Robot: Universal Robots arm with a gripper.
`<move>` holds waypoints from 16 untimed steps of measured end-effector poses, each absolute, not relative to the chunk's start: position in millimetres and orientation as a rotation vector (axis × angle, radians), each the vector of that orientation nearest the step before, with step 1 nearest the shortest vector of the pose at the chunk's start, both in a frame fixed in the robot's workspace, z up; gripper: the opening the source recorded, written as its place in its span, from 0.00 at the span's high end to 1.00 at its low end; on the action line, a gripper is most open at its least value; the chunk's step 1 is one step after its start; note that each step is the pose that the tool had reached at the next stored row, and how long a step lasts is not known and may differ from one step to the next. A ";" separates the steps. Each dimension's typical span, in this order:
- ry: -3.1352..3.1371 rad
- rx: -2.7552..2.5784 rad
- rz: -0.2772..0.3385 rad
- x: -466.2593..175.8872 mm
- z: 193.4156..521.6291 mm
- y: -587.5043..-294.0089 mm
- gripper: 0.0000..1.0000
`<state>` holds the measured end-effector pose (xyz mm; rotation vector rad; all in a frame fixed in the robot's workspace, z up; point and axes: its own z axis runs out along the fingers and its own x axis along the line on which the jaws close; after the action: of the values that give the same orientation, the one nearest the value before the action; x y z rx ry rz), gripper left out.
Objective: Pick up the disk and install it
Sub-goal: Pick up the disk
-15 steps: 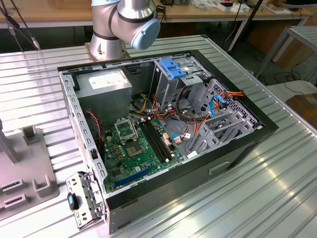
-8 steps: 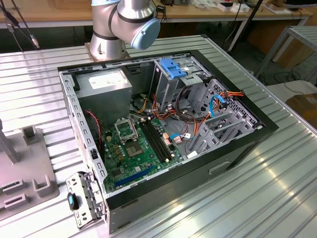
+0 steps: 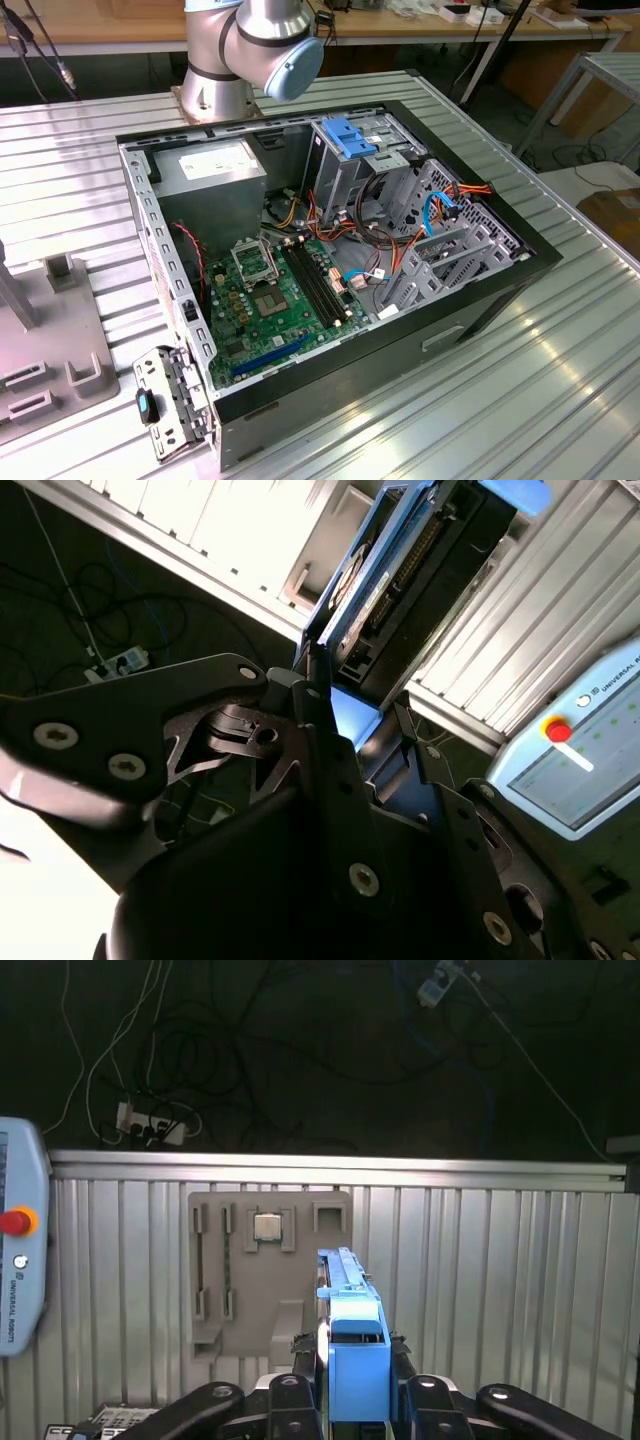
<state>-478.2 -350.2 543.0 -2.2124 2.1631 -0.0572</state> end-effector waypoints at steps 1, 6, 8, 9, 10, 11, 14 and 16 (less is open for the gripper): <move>2.162 -2.212 -0.059 -478.2 547.0 -350.2 0.64; 2.162 -2.211 -0.060 -478.2 552.5 -350.2 0.64; 2.162 -2.211 -0.060 -478.2 553.1 -350.2 0.64; 2.162 -2.211 -0.060 -478.2 553.1 -350.2 0.64; 2.162 -2.211 -0.060 -478.2 553.2 -350.2 0.64; 2.162 -2.211 -0.060 -478.2 553.2 -350.2 0.64; 2.162 -2.211 -0.060 -478.2 553.2 -350.2 0.64; 2.162 -2.211 -0.060 -478.2 553.3 -350.2 0.64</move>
<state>-478.2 -350.2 553.3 -2.2109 2.1616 -0.0604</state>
